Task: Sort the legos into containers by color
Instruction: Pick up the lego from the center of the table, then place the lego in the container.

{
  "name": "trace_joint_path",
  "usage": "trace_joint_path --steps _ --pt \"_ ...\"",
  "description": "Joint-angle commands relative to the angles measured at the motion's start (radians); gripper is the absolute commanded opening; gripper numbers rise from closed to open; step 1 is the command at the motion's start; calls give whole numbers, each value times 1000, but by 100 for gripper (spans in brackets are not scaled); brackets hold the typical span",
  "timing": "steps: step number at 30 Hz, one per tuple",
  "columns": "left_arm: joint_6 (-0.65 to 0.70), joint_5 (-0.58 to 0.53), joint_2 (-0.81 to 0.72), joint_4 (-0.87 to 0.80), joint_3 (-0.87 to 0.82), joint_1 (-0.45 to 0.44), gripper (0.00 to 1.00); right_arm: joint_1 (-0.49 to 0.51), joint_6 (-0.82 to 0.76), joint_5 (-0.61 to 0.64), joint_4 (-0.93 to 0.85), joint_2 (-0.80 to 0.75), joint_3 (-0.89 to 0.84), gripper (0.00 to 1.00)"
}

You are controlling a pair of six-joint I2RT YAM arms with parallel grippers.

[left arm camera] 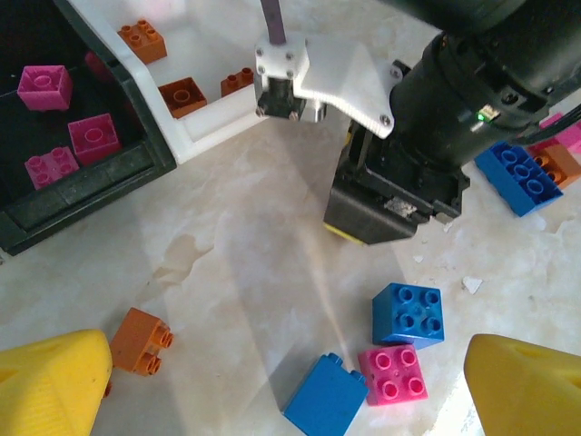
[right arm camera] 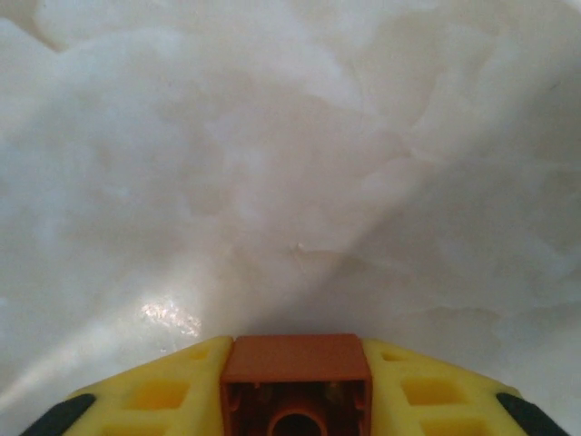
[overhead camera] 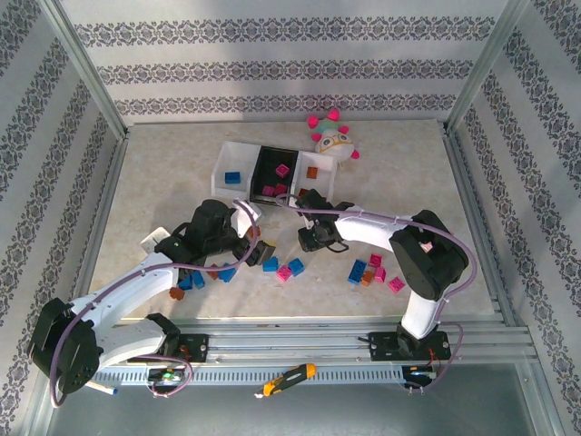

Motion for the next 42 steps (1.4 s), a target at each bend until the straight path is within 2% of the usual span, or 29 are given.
trace_joint_path --steps 1,9,16,20,34,35,39,42 --pt "43 -6 -16 36 -7 -13 99 9 11 33 -3 -28 7 27" --pt "30 -8 -37 57 -29 -13 99 5 12 49 -22 -166 23 17" --pt "15 -9 -38 94 -52 -13 99 -49 -17 42 -21 -195 153 17" --pt "1 -12 -47 113 -65 -14 99 -89 -48 20 18 -148 240 17" --pt "-25 -38 -80 139 -98 -14 99 -188 -96 39 71 188 510 18" --pt "-28 -38 -80 144 -98 -13 99 -192 -95 40 70 200 518 19" --pt "-43 -51 -73 166 -101 -13 99 -200 -96 41 70 211 531 35" --pt "-67 -66 -64 153 -92 -12 99 -201 -110 31 75 184 524 56"
